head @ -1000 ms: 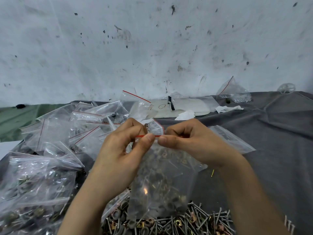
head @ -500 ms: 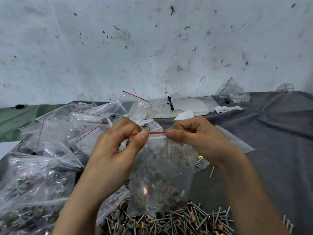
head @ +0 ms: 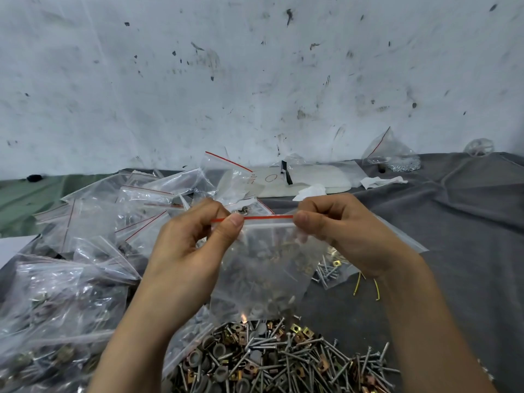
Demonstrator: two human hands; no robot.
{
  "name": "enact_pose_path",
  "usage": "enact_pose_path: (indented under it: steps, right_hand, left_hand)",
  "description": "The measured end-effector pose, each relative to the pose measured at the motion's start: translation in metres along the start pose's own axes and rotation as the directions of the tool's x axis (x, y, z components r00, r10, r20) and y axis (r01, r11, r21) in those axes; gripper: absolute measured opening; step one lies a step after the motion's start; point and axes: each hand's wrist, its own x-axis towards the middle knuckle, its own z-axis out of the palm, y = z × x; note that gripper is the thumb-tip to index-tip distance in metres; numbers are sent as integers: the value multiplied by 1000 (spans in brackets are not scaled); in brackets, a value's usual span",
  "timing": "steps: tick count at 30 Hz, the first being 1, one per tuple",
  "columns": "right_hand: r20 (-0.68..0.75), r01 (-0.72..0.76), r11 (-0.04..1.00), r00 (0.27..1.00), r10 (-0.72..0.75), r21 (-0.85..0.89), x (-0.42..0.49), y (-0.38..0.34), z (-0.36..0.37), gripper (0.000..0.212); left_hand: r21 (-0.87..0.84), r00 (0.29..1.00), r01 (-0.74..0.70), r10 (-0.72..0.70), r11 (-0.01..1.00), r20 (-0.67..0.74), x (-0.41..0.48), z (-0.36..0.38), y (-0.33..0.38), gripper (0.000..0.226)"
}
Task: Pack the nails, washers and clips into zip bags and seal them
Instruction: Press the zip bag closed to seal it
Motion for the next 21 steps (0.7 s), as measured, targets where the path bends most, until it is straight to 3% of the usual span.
enact_pose_path:
  steps: [6, 9, 12, 16, 21]
  right_hand:
    - [-114, 72, 997, 991, -70, 14, 2, 4, -1, 62]
    - [-38, 46, 995, 998, -43, 86, 2, 7, -7, 48]
    - [-27, 69, 996, 997, -68, 47, 3, 7, -6, 33]
    - [-87, 53, 991, 995, -43, 123, 3, 8, -7, 56]
    - [-78, 71, 955, 996, -50, 288, 0, 11, -15, 49]
  left_hand:
    - [-8, 1000, 19, -19, 1000, 19, -1, 1, 1, 56]
    - [-13, 999, 54, -54, 998, -2, 0, -2, -1, 52]
    - [-32, 995, 102, -102, 994, -6, 1, -4, -5, 51]
    - [-86, 988, 139, -132, 986, 86, 0, -7, -7, 48]
    - [-185, 966, 235, -208, 954, 152, -1, -9, -7, 38]
